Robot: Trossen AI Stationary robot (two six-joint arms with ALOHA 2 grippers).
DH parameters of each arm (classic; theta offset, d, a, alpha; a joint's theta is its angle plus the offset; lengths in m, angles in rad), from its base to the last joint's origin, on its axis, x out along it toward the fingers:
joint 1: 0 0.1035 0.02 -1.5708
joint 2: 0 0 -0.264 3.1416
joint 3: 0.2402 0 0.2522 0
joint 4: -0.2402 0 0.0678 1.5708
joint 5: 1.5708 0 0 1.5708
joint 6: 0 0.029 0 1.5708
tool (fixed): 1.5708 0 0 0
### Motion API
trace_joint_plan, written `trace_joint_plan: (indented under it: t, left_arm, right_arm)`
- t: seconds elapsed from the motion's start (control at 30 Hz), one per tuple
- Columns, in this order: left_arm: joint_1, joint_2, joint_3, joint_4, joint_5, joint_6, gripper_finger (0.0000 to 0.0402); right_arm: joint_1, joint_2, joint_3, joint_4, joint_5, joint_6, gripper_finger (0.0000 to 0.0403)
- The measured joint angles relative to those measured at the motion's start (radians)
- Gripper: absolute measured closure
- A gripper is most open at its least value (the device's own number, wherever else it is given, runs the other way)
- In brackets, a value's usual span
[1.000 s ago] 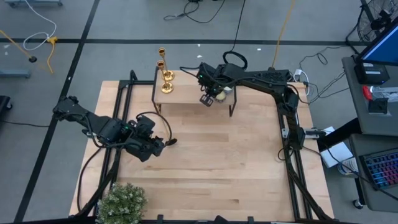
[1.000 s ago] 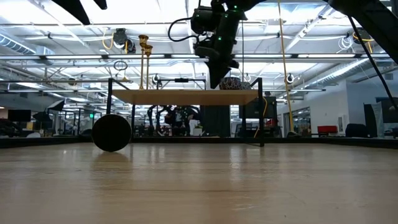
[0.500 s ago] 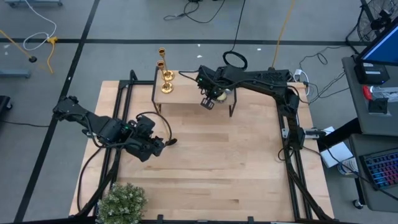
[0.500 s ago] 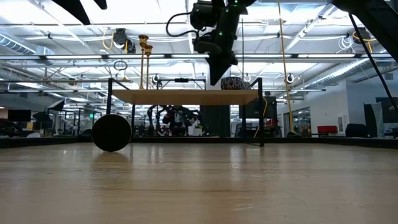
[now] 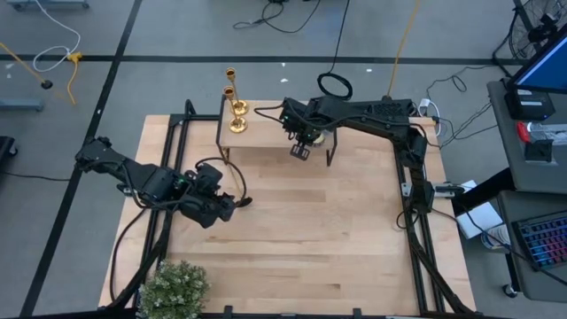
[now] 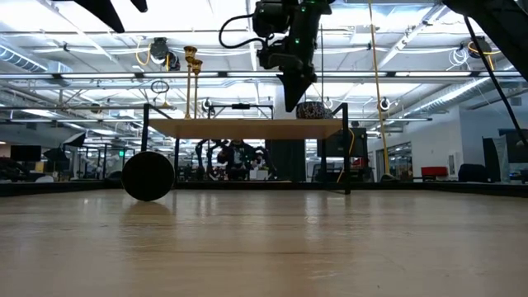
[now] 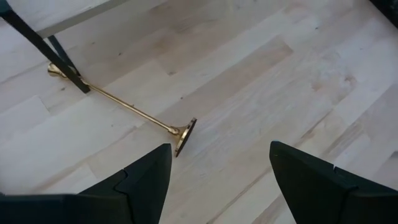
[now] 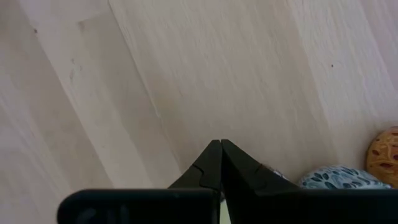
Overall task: Pick & Place candle stick holders
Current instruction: Put the red white scented candle on the shelf
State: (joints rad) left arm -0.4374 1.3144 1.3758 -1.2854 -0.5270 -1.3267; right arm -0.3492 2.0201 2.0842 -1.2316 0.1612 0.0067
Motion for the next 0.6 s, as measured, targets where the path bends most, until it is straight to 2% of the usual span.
trace_joint_plan:
  t: [0.6]
  left_arm:
    - [0.0,0.0,0.0,0.005,-0.001,0.006,0.0128]
  right_arm:
    - [0.001,0.0,0.001,-0.038,0.026,0.0,0.0403]
